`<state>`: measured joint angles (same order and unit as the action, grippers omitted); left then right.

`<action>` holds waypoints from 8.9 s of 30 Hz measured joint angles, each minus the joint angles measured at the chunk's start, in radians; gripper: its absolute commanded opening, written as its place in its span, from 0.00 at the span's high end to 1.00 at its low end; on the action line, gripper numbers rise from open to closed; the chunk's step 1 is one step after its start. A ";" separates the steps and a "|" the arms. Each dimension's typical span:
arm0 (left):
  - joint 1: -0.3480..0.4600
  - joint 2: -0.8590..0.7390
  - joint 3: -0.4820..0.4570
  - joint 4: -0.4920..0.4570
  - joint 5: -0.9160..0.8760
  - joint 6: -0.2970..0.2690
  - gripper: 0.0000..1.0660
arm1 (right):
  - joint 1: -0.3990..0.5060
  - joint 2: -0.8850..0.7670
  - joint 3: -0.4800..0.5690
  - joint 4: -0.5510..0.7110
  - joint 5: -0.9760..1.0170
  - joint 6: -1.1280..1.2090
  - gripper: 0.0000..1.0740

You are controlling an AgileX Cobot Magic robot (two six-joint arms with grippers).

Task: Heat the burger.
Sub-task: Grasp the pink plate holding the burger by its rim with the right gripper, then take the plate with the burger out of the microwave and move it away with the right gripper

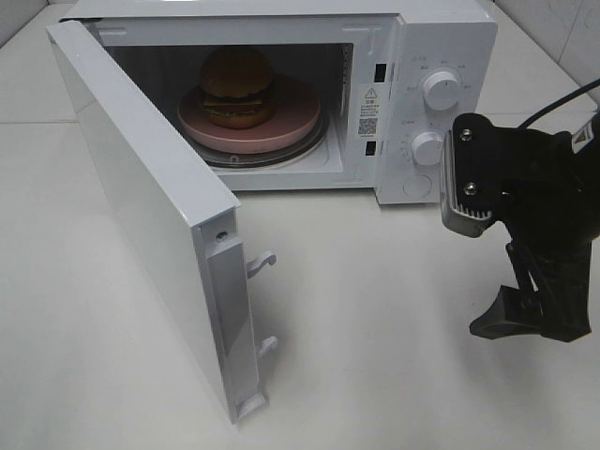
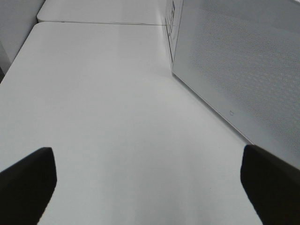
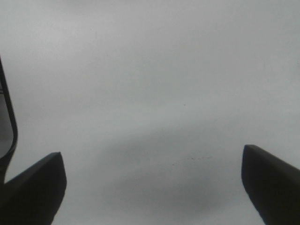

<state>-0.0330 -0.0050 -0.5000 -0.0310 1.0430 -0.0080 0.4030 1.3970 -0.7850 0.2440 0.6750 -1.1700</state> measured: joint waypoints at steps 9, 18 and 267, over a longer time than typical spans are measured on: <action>0.000 0.000 0.000 0.000 0.000 0.000 0.06 | 0.000 0.116 -0.131 -0.062 0.018 -0.071 0.07; 0.000 0.000 0.000 0.000 0.000 0.000 0.06 | 0.065 0.251 -0.313 -0.071 0.070 -0.166 0.07; 0.000 0.000 0.000 0.005 0.000 0.000 0.06 | 0.210 0.910 -1.187 -0.147 0.324 -0.007 1.00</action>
<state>-0.0330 -0.0050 -0.5000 -0.0260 1.0430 -0.0080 0.6130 2.3070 -1.9720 0.0970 0.9990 -1.1770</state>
